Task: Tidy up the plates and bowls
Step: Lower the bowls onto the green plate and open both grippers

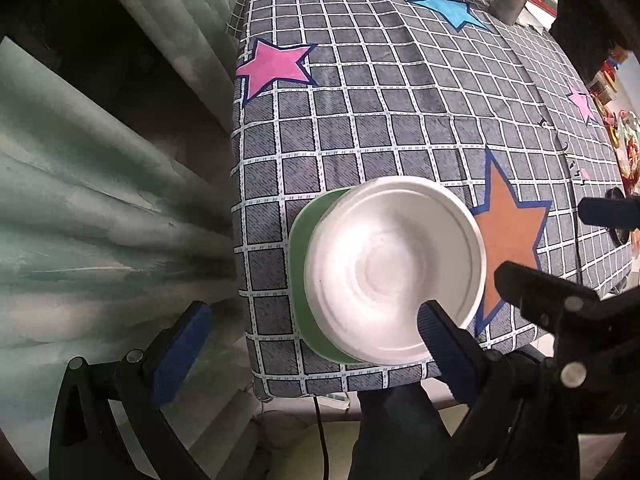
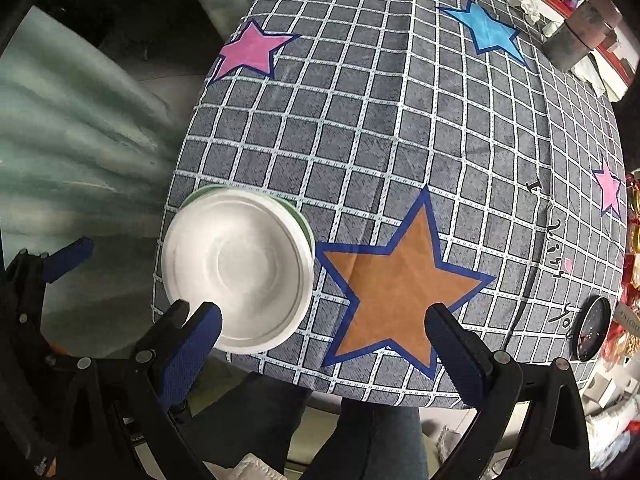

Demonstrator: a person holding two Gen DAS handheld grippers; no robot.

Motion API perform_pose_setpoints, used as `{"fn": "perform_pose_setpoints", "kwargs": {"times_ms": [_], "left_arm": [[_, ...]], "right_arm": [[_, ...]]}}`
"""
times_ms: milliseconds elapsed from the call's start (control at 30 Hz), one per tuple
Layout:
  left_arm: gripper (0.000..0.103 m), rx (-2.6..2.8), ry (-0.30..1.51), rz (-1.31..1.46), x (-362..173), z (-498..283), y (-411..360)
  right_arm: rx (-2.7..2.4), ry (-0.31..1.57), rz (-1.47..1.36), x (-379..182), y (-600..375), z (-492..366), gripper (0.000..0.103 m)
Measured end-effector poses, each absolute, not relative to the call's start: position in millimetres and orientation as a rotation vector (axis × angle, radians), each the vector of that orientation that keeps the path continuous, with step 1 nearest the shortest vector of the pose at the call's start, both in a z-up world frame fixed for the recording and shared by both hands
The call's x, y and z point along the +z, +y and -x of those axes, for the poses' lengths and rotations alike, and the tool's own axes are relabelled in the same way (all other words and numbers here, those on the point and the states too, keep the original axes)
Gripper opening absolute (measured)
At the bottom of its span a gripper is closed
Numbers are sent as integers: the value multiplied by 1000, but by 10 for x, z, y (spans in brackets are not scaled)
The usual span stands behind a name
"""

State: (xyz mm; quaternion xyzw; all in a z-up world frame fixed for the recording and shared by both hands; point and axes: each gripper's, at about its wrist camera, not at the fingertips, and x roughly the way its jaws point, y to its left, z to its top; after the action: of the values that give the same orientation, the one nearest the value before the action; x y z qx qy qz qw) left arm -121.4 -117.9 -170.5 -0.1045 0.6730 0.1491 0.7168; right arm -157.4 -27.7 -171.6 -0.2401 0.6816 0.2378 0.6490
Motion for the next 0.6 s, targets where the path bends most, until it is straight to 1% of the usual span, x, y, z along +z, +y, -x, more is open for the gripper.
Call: {"fn": "perform_pose_setpoints", "kwargs": {"times_ms": [300,600], "left_arm": [[103,321,1488,203,-1682,1255,-1236],[103,325,1490,211,-1680,1333,-1238]], "right_arm": [[526,1561,501,-1742,-360,1562,102],[547,1562,527,-1751,-340,1677,102]]}}
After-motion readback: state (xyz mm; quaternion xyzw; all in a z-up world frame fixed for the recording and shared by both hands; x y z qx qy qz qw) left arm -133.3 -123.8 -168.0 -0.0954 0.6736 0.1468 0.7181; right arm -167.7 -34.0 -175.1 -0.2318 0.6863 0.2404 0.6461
